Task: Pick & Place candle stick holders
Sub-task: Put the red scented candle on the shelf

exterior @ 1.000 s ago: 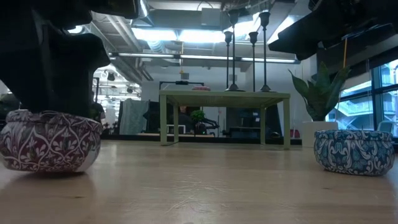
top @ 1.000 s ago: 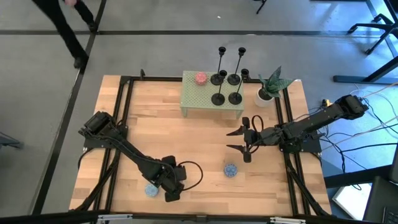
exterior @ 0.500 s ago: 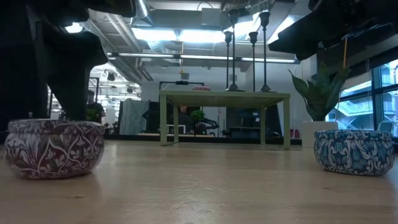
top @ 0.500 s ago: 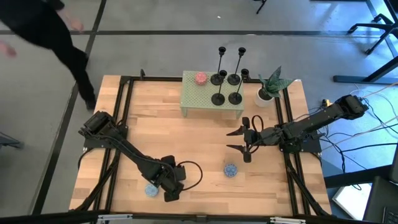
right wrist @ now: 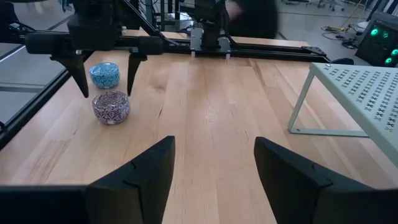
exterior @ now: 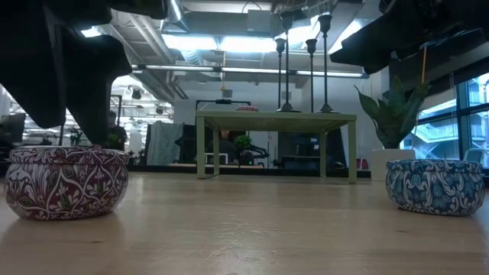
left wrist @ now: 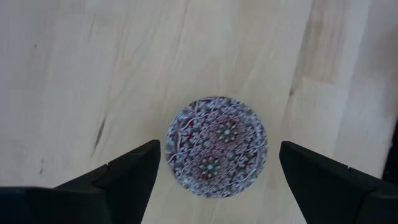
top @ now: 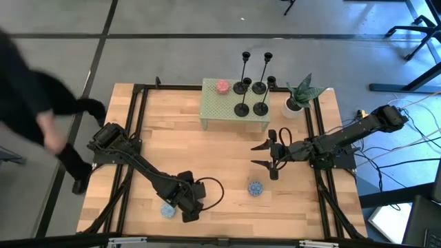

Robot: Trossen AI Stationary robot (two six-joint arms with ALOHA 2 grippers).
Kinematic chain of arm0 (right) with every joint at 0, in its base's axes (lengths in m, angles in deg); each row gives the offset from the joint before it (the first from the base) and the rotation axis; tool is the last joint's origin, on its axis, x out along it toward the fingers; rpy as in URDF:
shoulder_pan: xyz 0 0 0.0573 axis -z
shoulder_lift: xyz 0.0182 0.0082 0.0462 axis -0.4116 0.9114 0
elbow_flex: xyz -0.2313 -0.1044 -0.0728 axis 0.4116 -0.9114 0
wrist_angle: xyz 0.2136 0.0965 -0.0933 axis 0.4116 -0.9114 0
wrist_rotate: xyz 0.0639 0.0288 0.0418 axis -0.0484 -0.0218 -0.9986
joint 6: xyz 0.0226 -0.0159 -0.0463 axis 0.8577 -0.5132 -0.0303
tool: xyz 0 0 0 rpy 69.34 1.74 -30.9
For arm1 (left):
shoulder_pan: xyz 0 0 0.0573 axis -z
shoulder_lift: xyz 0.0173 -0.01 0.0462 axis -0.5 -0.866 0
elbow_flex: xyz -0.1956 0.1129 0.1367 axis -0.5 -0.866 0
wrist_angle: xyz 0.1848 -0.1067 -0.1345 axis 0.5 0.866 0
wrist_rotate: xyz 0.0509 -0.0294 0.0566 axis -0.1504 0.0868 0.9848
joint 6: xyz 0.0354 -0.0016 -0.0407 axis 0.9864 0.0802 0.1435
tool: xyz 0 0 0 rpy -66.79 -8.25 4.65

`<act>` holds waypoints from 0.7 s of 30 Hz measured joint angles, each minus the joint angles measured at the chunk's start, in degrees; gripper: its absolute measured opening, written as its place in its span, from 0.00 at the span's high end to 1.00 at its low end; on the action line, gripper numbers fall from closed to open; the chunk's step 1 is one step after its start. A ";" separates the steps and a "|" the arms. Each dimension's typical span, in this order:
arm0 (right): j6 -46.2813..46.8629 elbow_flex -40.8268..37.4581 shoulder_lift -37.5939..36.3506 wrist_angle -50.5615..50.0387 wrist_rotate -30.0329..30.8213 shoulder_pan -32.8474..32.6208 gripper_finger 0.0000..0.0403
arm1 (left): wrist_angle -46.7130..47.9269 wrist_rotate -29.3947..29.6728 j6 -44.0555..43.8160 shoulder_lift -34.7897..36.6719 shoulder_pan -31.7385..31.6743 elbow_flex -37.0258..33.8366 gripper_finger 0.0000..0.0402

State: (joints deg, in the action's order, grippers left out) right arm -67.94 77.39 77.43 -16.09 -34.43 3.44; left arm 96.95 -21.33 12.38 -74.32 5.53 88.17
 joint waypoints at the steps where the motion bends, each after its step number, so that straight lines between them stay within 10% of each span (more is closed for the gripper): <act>1: 0.00 0.00 0.00 0.00 0.00 0.02 0.44 | -0.36 0.00 -0.01 0.00 0.00 0.01 0.19; 21: 0.07 0.00 0.00 -0.04 0.00 0.02 0.44 | -2.00 -0.81 0.02 -3.19 0.11 -0.07 0.19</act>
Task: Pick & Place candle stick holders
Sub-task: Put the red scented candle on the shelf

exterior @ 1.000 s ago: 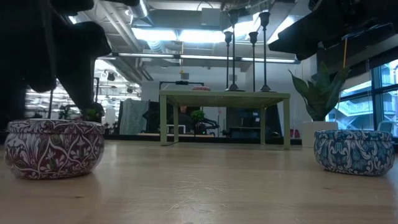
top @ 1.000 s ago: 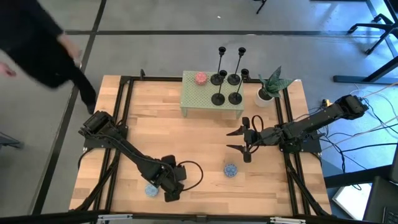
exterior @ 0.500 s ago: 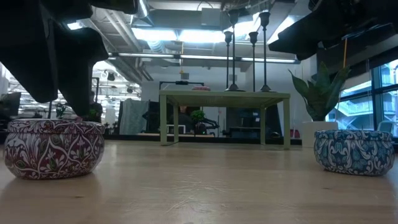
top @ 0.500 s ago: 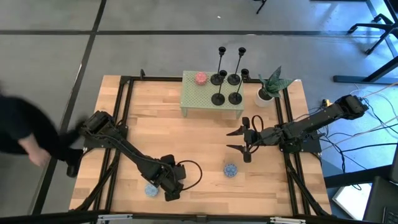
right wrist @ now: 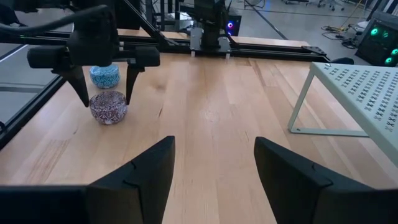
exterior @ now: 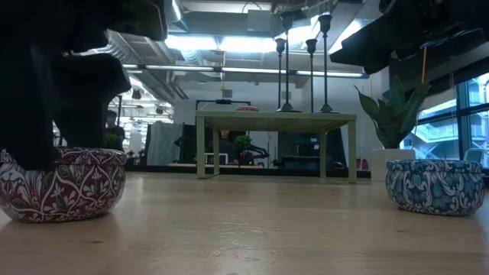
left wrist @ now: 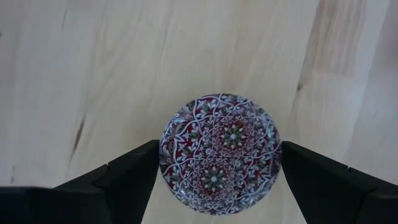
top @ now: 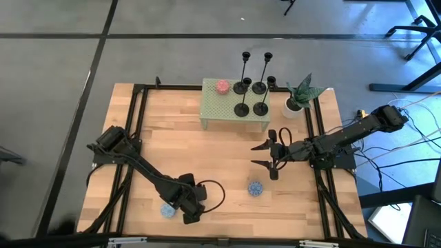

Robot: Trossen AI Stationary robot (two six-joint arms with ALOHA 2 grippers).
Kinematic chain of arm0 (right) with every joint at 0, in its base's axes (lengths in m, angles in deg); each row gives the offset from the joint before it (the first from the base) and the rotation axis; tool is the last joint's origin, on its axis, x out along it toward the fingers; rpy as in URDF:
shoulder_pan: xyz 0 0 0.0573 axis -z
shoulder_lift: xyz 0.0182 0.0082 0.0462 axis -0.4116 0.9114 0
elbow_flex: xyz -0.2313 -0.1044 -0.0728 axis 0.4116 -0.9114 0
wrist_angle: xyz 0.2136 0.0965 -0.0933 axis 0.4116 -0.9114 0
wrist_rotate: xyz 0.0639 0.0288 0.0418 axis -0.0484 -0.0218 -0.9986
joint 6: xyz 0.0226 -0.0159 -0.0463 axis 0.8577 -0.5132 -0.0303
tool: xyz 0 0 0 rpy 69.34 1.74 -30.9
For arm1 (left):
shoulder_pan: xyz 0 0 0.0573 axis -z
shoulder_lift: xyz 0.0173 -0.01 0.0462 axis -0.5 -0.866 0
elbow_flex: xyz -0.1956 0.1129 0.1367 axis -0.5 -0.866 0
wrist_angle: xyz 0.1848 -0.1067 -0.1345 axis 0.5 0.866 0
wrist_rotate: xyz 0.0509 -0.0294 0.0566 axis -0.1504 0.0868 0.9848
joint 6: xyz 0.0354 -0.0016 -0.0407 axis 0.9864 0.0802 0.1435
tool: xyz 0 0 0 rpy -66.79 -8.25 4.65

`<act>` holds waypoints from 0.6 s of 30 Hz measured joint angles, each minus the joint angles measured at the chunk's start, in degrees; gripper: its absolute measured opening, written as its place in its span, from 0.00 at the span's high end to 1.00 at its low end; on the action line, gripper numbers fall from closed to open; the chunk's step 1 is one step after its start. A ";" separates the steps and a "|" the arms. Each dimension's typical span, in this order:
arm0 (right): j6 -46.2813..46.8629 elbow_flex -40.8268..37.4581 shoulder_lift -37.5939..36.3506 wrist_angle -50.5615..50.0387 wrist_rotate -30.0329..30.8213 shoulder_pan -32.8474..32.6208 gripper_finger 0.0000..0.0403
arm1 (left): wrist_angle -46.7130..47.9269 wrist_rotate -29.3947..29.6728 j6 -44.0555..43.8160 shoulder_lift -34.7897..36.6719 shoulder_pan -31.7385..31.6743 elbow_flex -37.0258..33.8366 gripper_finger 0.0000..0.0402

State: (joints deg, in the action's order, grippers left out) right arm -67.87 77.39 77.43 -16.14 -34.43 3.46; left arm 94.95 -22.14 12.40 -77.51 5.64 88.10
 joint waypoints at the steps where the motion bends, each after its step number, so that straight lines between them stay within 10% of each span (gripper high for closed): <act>1: 0.00 0.00 0.00 0.01 0.00 0.00 0.44 | 0.03 0.02 0.43 -0.06 0.00 0.00 0.19; 18: 0.00 0.00 0.00 -0.02 0.00 -0.02 0.44 | 4.23 2.03 7.41 0.07 -2.12 2.72 0.29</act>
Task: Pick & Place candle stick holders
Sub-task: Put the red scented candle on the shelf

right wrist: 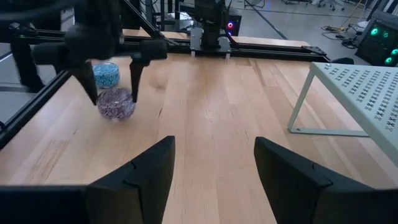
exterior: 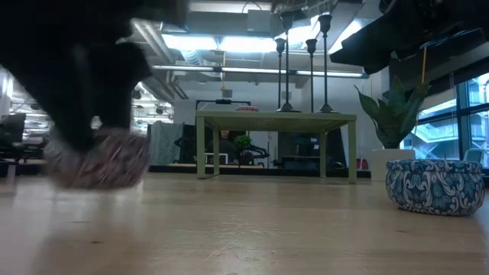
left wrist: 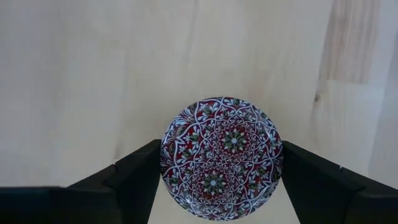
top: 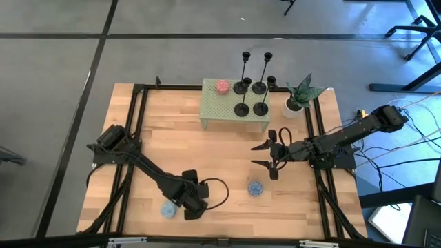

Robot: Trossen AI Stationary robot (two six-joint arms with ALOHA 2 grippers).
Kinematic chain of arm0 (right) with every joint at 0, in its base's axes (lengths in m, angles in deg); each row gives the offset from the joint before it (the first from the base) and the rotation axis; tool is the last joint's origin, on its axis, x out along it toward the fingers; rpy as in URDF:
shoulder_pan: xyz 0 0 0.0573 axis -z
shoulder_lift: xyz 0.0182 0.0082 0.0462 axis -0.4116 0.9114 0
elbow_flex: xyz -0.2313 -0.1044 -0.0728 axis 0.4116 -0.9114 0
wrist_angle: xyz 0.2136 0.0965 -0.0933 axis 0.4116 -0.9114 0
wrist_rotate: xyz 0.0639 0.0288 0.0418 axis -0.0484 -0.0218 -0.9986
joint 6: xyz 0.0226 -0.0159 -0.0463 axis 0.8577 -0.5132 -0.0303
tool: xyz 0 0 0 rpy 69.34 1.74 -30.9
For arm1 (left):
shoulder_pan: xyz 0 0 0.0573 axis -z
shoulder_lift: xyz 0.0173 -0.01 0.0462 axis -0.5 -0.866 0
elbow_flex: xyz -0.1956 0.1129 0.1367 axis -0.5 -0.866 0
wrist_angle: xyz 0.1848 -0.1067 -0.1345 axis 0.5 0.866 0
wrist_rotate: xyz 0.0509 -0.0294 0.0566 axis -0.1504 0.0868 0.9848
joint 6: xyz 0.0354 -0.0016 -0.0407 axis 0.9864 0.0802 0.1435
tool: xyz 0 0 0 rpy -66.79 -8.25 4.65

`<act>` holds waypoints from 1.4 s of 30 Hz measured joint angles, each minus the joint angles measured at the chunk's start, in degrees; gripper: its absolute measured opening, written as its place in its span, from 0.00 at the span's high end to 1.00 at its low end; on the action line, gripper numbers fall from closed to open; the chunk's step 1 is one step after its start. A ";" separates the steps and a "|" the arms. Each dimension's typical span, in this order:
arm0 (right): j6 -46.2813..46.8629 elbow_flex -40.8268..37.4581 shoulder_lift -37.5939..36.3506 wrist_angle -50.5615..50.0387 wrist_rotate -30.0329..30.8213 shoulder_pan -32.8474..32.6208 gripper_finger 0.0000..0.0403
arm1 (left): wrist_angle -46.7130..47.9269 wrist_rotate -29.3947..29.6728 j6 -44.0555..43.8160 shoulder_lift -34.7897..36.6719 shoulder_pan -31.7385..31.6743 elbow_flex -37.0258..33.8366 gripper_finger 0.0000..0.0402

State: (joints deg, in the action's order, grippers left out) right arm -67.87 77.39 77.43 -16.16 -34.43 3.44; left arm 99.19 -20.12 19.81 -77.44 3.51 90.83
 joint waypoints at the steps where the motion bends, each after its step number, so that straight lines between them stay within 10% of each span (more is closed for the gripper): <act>1: 0.00 0.00 0.00 0.00 0.00 0.00 0.44 | 1.74 0.41 1.56 0.04 -0.55 1.33 0.29; 23: 0.02 0.00 0.00 -2.62 0.00 0.01 0.44 | 39.05 16.70 47.35 0.24 -32.27 38.08 0.27; 42: 0.04 0.00 0.00 -2.78 0.02 0.02 0.44 | 26.92 -8.65 60.18 -0.75 -69.02 38.72 0.27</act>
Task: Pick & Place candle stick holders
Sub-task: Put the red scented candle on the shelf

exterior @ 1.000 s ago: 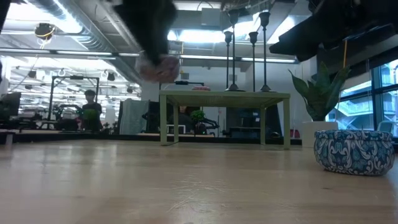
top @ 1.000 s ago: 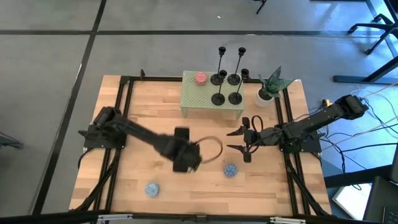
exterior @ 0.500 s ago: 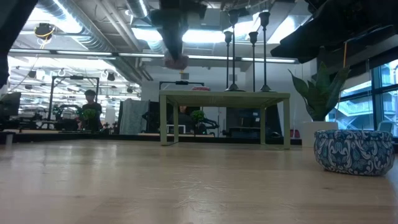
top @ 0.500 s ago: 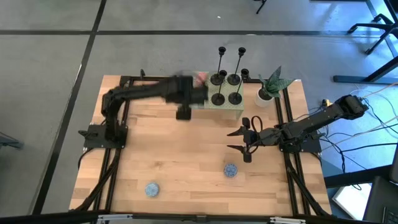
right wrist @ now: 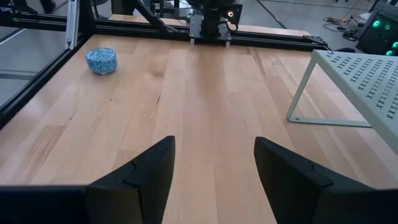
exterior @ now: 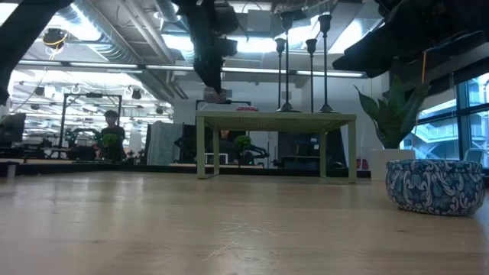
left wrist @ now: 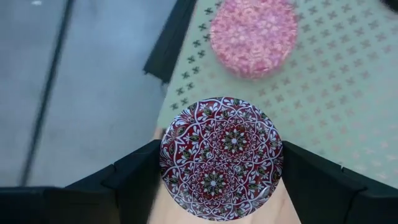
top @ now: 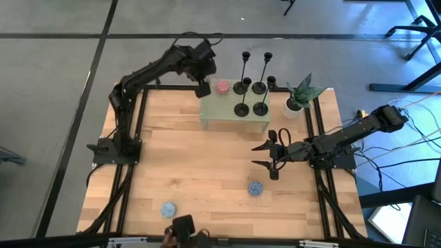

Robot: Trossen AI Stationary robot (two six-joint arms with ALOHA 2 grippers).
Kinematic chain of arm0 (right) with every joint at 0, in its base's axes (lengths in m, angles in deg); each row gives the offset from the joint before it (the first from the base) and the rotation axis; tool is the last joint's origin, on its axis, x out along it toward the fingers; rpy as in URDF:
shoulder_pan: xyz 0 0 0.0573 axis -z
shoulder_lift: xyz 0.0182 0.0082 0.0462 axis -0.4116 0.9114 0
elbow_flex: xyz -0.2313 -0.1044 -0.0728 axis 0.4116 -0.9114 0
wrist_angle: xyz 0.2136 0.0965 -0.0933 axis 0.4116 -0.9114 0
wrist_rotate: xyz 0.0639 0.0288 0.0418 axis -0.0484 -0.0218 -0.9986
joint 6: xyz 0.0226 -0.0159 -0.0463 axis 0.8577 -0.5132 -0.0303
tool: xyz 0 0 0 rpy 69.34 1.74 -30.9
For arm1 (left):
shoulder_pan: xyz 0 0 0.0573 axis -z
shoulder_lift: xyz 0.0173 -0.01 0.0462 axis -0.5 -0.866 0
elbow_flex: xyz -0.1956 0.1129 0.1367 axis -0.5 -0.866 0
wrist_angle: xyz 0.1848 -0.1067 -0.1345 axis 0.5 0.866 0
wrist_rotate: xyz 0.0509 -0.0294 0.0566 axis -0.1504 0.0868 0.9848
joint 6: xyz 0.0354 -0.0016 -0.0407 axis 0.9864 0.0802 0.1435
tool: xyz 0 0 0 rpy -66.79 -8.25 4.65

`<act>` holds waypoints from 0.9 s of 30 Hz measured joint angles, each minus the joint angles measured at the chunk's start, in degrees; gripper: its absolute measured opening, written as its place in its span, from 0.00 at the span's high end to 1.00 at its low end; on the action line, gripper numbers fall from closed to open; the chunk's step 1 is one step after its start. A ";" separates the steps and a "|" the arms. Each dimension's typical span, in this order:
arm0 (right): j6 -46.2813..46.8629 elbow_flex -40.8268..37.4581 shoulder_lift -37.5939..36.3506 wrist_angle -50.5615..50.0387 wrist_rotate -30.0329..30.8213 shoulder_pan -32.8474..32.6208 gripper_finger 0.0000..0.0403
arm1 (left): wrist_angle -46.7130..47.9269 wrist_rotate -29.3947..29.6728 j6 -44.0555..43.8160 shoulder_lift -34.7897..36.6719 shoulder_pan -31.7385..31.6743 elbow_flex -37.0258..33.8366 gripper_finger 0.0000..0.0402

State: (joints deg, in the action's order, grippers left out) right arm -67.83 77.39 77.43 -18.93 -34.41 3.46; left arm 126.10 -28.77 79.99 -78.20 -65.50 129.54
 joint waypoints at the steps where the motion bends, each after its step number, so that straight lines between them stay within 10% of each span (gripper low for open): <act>1: 0.00 0.00 0.00 -0.04 0.00 -0.02 0.44 | -0.20 -0.83 0.36 -0.37 -0.53 0.00 0.27; 27: 0.07 -0.02 0.02 -1.54 0.07 -0.02 0.44 | -3.12 -2.17 2.33 -6.83 -0.53 0.00 0.27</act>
State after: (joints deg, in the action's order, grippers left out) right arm -67.76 77.37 77.46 -20.48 -34.34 3.45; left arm 122.98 -30.94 82.32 -85.03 -66.03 129.54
